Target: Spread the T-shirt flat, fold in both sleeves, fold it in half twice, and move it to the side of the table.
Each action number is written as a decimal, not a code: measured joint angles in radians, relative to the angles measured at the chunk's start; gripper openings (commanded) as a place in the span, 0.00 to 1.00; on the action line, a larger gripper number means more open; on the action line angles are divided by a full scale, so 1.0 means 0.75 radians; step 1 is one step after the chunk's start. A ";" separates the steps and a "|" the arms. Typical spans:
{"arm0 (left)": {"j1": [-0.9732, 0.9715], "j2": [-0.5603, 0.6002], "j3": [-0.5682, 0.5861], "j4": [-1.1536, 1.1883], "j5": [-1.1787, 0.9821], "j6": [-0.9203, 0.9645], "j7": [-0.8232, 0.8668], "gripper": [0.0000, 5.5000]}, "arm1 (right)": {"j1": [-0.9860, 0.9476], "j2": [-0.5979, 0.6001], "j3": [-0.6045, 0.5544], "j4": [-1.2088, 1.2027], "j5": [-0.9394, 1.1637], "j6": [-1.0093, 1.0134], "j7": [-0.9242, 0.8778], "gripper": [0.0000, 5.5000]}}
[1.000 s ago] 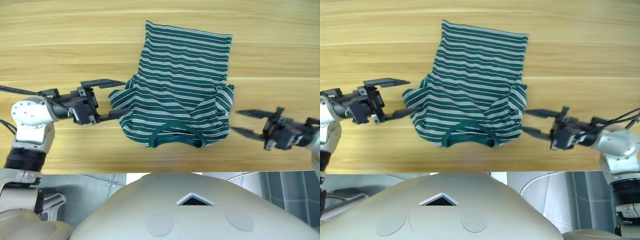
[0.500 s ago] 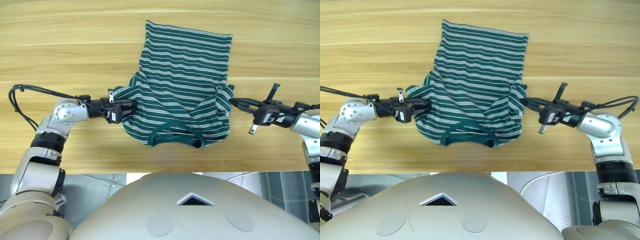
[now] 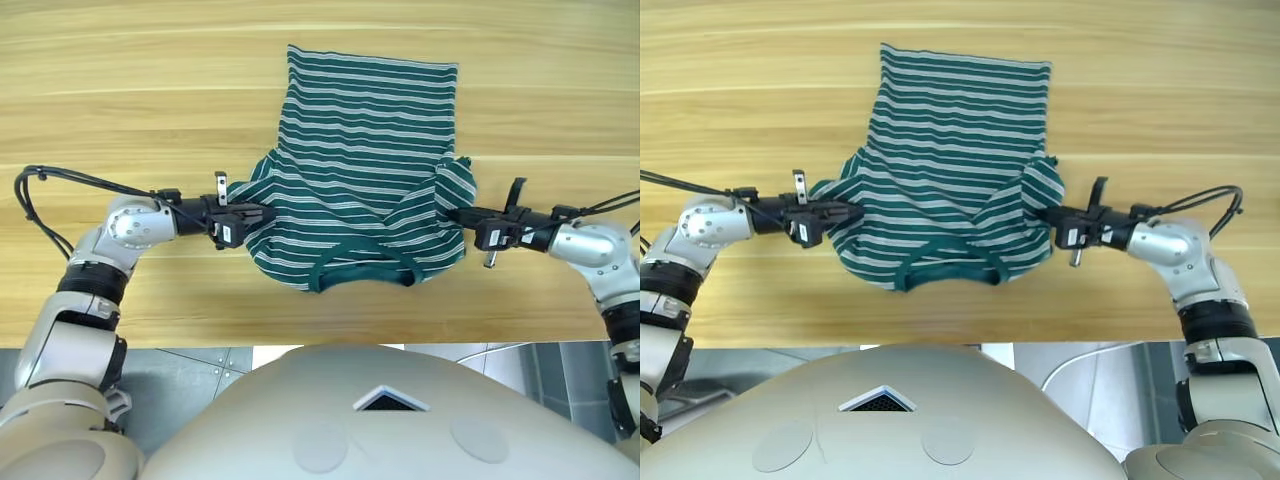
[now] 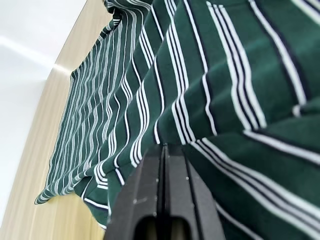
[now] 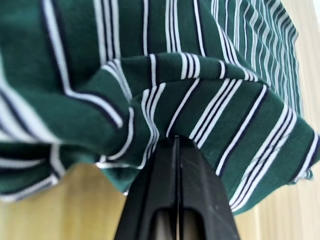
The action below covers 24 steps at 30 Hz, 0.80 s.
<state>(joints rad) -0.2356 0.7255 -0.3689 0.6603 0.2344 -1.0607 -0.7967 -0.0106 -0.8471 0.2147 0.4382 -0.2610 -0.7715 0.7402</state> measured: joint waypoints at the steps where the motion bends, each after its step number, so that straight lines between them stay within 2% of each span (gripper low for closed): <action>1: -0.006 0.005 -0.006 0.008 0.017 0.000 0.015 0.00 | -0.001 -0.003 0.004 0.000 0.000 0.000 -0.002 0.00; 11: -0.096 0.061 -0.095 0.060 0.175 0.007 0.095 0.00 | 0.251 -0.163 -0.050 -0.199 0.164 0.008 0.031 0.00; 16: -0.108 0.070 -0.122 0.076 0.178 0.000 0.140 0.00 | 0.323 -0.234 -0.142 -0.163 0.172 0.035 0.002 0.00; 24: -0.131 0.086 -0.165 0.105 0.179 -0.004 0.210 0.00 | 0.404 -0.256 -0.229 -0.121 0.202 0.049 -0.021 0.00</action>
<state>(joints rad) -0.3338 0.7897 -0.4927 0.7388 0.3689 -1.0640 -0.6391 0.2922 -1.0389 0.0427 0.3474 -0.1097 -0.7351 0.7245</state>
